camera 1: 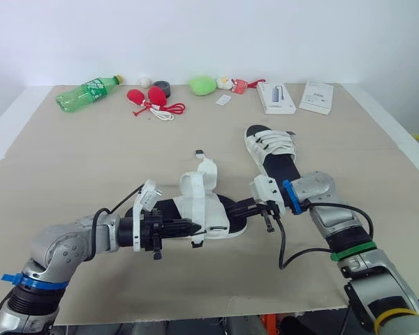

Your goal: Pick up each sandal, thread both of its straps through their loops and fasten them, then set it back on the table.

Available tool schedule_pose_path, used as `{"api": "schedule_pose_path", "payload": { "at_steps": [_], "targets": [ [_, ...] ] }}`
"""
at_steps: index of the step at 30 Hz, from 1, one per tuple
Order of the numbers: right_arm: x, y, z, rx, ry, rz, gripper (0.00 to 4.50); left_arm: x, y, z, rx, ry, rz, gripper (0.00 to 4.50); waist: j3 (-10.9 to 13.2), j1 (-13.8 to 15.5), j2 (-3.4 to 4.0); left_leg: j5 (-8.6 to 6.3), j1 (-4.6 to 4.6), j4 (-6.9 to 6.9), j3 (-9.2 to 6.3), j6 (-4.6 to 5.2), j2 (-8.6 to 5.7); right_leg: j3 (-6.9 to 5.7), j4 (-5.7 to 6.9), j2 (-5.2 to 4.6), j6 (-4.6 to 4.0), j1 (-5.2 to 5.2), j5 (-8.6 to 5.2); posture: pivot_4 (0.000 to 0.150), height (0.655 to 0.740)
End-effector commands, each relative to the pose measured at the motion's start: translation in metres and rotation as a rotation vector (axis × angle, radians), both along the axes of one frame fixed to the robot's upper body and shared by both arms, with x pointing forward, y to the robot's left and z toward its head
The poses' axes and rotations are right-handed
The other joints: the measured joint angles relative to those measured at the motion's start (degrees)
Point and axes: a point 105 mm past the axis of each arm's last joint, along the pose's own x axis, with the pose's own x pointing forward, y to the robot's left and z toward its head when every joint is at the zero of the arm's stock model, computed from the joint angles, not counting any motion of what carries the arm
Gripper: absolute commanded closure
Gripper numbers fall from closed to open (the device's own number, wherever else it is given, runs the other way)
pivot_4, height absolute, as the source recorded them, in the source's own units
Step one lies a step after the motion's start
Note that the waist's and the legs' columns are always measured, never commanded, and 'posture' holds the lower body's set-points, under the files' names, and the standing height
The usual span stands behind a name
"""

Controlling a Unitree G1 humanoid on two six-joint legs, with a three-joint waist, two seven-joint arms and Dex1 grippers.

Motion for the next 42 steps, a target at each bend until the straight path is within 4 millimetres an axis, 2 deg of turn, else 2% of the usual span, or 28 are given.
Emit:
{"api": "schedule_pose_path", "payload": {
  "at_steps": [1,3,5,10,14,17,18,19,21,28,35,36,37,39,41,42],
  "targets": [
    [0.0,-0.004,-0.005,-0.027,0.005,-0.006,4.5,-0.001,0.003,0.011,-0.019,-0.018,-0.003,3.93,0.0,0.0,0.0,0.0,0.0,0.0,0.0,0.0,0.0,0.0,0.0,0.0,0.0,0.0,0.0,0.15,0.74],
    [0.001,-0.003,-0.004,-0.028,0.003,-0.005,4.5,0.001,0.006,0.023,-0.046,-0.042,-0.008,3.55,0.0,-0.01,0.0,0.0,0.0,0.0,0.0,0.0,0.0,0.0,0.0,0.0,0.0,0.0,0.0,0.15,0.74],
    [0.002,-0.003,-0.004,-0.028,0.001,-0.005,4.5,0.003,0.008,0.032,-0.057,-0.062,-0.018,3.55,0.0,-0.01,0.0,0.0,0.0,0.0,0.0,0.0,0.0,0.0,0.0,0.0,0.0,0.0,0.0,0.15,0.74],
    [0.003,-0.003,-0.004,-0.029,-0.003,-0.004,4.5,0.026,0.015,0.053,-0.063,-0.152,0.051,3.55,0.0,-0.01,0.0,0.0,0.0,0.01,0.0,0.0,-0.01,0.0,0.0,0.0,0.0,0.0,0.0,0.15,0.74],
    [0.004,-0.002,-0.004,-0.029,-0.006,-0.005,4.5,0.035,0.01,0.059,-0.067,-0.185,0.059,3.55,0.01,-0.01,-0.02,0.0,-0.01,-0.01,-0.02,0.01,0.0,-0.01,0.0,0.02,0.01,0.0,0.0,0.15,0.74],
    [0.004,-0.003,-0.004,-0.029,-0.006,-0.007,4.5,0.031,0.004,0.056,-0.069,-0.174,0.021,3.55,0.01,0.0,-0.02,0.01,-0.01,0.01,0.0,0.0,-0.02,0.0,0.0,0.0,0.03,0.03,0.02,0.15,0.74],
    [0.004,-0.004,-0.004,-0.029,-0.006,-0.009,4.5,0.028,0.002,0.053,-0.065,-0.167,0.004,3.78,0.01,0.0,-0.02,0.01,-0.01,0.0,0.0,0.0,-0.02,0.0,0.0,0.0,0.03,0.03,0.02,0.15,0.74],
    [0.003,-0.005,-0.004,-0.03,-0.006,-0.009,4.5,0.025,0.0,0.049,-0.057,-0.159,-0.013,3.78,0.01,0.0,-0.02,0.01,-0.01,-0.01,-0.02,0.01,-0.02,0.0,0.0,0.01,0.03,0.02,0.02,0.15,0.74],
    [0.002,-0.006,-0.005,-0.033,-0.005,-0.011,4.5,0.019,-0.003,0.04,-0.033,-0.148,-0.039,4.48,0.01,-0.01,-0.02,0.01,-0.01,-0.01,-0.02,0.01,-0.02,0.0,0.0,0.02,0.03,0.02,0.02,0.15,0.74],
    [0.001,-0.007,-0.006,-0.035,-0.002,-0.014,4.5,0.011,-0.003,0.02,0.011,-0.138,-0.056,4.48,0.01,-0.01,-0.03,0.01,-0.02,-0.01,-0.02,0.0,-0.02,0.01,0.0,0.0,0.03,0.02,0.01,0.15,0.74],
    [0.002,-0.006,-0.005,-0.037,-0.007,-0.012,4.5,0.005,-0.003,0.023,0.033,-0.148,-0.062,4.48,0.01,-0.01,-0.03,0.0,-0.02,-0.01,-0.02,0.0,-0.02,0.0,0.0,0.0,0.02,0.02,0.01,0.15,0.74],
    [0.002,-0.006,-0.005,-0.037,-0.007,-0.01,4.5,0.003,-0.001,0.026,0.041,-0.161,-0.075,3.95,0.01,-0.01,-0.03,0.0,-0.02,-0.01,-0.02,0.0,-0.02,0.0,0.0,0.0,0.02,0.01,0.01,0.15,0.74],
    [0.002,-0.006,-0.005,-0.037,-0.006,-0.007,4.5,0.001,0.0,0.029,0.054,-0.182,-0.085,3.71,0.02,-0.01,-0.04,0.0,-0.02,-0.01,-0.02,0.0,-0.02,0.0,0.0,0.0,0.02,0.01,0.01,0.15,0.74],
    [0.002,-0.006,-0.005,-0.038,-0.006,-0.005,4.5,-0.003,0.004,0.034,0.083,-0.225,-0.102,2.92,0.02,-0.01,-0.04,0.0,-0.02,-0.01,-0.02,0.0,-0.01,0.01,0.0,0.0,0.02,0.0,0.01,0.15,0.74],
    [0.002,-0.006,-0.004,-0.039,-0.006,-0.004,4.5,-0.007,0.011,0.04,0.116,-0.264,-0.114,1.82,0.04,-0.04,-0.08,0.0,-0.02,-0.01,-0.01,0.0,-0.01,0.01,0.0,0.0,0.02,0.0,0.01,0.15,0.74],
    [0.002,-0.006,-0.004,-0.039,-0.006,-0.003,4.5,-0.008,0.016,0.044,0.133,-0.276,-0.119,1.58,0.04,-0.06,-0.08,0.0,-0.02,-0.01,-0.01,0.0,-0.01,0.01,0.0,-0.02,0.02,0.0,0.0,0.15,0.74]
  ]
}}
